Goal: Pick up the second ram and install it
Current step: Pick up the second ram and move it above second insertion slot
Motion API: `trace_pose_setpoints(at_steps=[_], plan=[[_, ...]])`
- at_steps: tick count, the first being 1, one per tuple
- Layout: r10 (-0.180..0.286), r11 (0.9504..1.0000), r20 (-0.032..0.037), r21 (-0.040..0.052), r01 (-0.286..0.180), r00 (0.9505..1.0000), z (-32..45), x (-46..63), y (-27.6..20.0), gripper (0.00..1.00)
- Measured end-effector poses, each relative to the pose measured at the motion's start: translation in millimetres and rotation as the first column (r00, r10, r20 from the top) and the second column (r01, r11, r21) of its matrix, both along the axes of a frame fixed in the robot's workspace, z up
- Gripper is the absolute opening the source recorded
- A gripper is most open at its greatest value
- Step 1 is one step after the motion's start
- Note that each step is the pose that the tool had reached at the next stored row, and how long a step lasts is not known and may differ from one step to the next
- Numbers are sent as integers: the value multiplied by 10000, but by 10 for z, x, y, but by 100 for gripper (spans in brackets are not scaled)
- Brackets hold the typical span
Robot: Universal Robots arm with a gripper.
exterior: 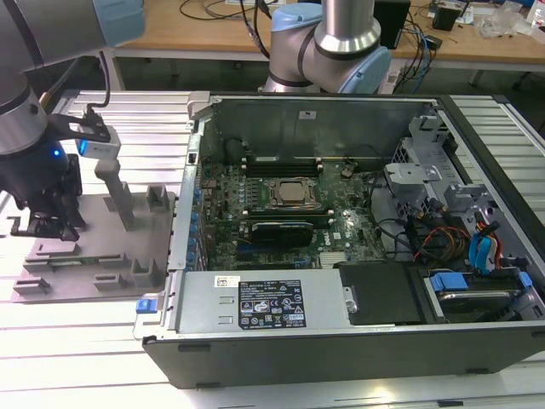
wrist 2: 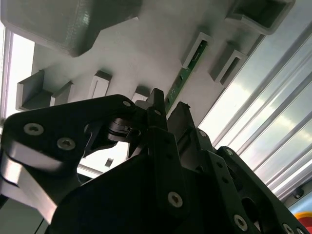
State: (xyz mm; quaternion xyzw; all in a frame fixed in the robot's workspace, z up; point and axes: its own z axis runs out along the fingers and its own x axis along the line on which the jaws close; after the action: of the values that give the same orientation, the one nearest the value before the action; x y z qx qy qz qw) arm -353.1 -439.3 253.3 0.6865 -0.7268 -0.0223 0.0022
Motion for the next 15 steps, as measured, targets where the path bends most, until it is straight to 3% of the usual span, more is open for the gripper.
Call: trace_pose_setpoints(at_steps=[11, 12, 15], plan=[[1, 10000, -2, -1, -1, 10000, -153, 0, -14, 28], [0, 10000, 1, 1, 0, 10000, -180, 0, -30, 28], [23, 10000, 1, 1, -23, 10000, -317, -66, -137, 28]])
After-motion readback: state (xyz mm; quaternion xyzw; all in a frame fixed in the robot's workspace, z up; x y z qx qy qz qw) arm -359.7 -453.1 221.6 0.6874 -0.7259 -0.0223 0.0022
